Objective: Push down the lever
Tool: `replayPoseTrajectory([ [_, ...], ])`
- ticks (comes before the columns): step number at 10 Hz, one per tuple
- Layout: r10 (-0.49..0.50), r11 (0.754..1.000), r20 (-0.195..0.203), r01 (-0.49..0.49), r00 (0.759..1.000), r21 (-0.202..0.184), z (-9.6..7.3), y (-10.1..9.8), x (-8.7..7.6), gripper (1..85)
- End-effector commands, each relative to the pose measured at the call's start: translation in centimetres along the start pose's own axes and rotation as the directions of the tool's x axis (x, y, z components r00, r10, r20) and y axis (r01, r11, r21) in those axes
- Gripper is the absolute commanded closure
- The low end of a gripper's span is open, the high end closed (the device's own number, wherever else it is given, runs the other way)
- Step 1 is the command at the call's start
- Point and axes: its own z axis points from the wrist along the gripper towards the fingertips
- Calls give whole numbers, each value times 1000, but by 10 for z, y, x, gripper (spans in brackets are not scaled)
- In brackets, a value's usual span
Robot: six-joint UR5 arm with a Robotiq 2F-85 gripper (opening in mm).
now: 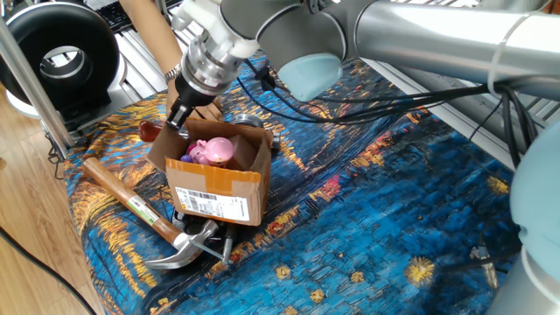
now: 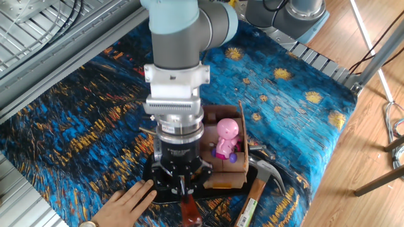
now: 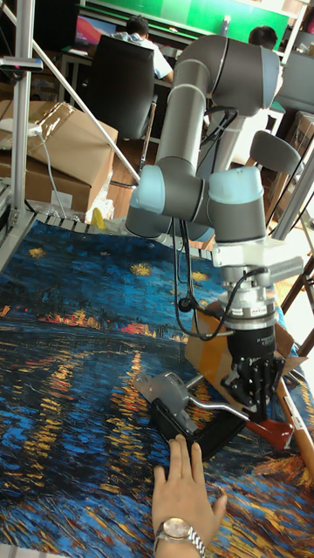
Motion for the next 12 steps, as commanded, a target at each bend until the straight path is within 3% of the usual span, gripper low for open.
replayPoseTrajectory([
  [1, 4, 1000, -15, -4, 1000, -5, 12, -1, 7, 687],
  [3, 2, 1000, -38, -3, 999, -13, 11, 3, 12, 687],
  [5, -18, 998, -123, 11, 992, -58, 5, 18, 30, 687],
  [7, -38, 999, -165, 31, 985, -44, 10, 15, 40, 687],
  [8, -53, 998, -173, 46, 983, -43, 13, 11, 45, 687],
  [10, -63, 996, -178, 52, 982, -67, 4, 8, 45, 687],
  [12, -71, 997, -190, 62, 979, -56, 1, 1, 49, 690],
])
